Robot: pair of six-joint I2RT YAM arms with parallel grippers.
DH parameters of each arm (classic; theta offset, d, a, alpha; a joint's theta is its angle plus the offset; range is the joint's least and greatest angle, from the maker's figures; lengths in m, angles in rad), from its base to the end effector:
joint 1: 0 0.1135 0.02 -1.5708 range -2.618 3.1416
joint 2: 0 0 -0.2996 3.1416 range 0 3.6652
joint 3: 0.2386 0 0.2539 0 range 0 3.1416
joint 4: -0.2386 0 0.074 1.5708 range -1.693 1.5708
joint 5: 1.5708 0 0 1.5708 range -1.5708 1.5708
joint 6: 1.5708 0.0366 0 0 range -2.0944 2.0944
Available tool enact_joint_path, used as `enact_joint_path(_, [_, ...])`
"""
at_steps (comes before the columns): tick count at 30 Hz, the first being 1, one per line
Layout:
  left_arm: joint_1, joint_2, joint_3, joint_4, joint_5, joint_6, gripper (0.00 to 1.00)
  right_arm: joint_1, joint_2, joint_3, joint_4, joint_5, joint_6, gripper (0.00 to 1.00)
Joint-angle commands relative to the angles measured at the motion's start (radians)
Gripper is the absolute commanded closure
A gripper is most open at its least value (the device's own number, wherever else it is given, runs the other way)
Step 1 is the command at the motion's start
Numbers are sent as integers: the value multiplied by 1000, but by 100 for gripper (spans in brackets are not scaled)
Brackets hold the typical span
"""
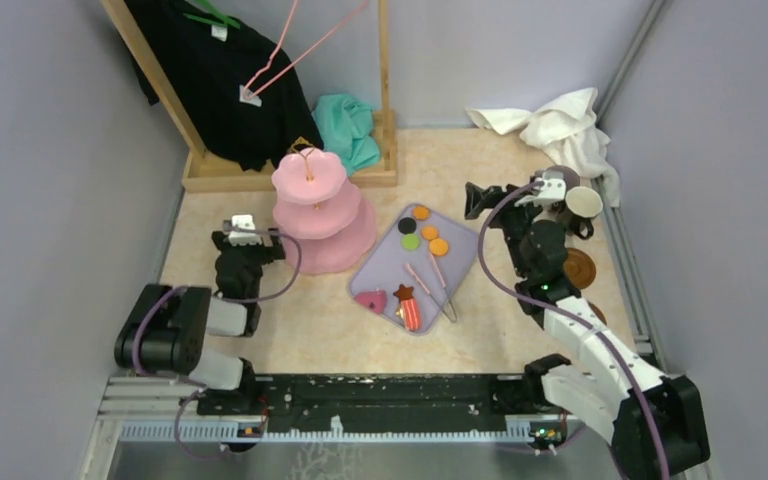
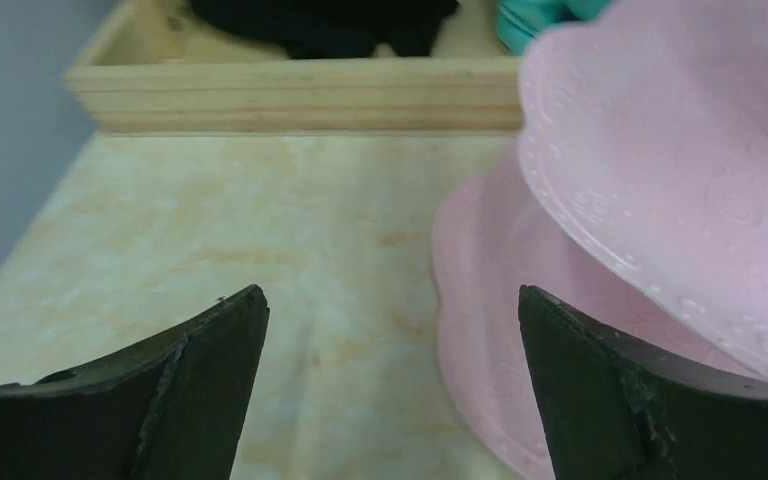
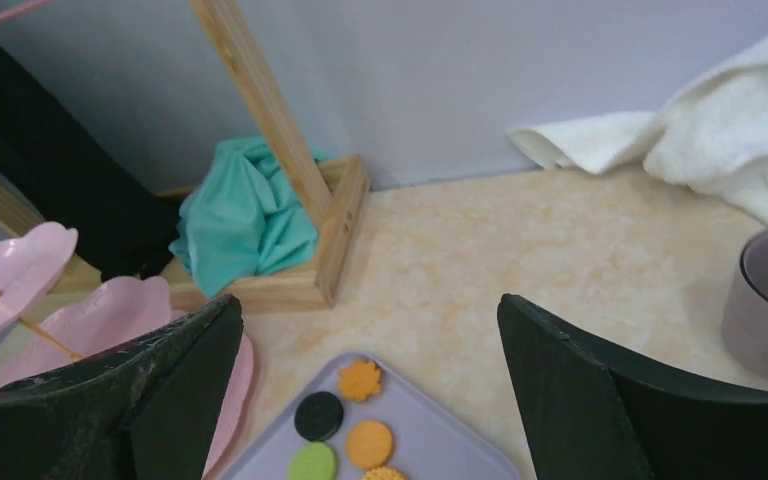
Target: Serve the afternoon tea
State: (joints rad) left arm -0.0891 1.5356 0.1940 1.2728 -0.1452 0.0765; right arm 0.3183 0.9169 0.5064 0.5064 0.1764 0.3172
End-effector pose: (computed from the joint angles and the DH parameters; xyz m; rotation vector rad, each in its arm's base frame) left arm 0.2334 -0.0155 0.1787 0.0246 1.6398 0.1094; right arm 0.1895 0.0557 0.3184 0.1434 1.4812 0.3850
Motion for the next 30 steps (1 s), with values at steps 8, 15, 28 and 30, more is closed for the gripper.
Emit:
enact_joint_path(8, [3, -477, -12, -150, -52, -285, 1, 19, 256, 63, 582, -367, 16, 8])
enact_joint_path(15, [-1, -689, 34, -478, 102, -445, 1, 36, 335, 66, 503, -461, 87, 20])
enact_joint_path(28, [-457, -772, 144, -1013, -515, -621, 1, 335, 186, 16, -100, -2, -121, 20])
enact_joint_path(30, [-548, -763, 152, -1056, -609, -668, 1, 375, 173, 8, -156, 38, -127, 20])
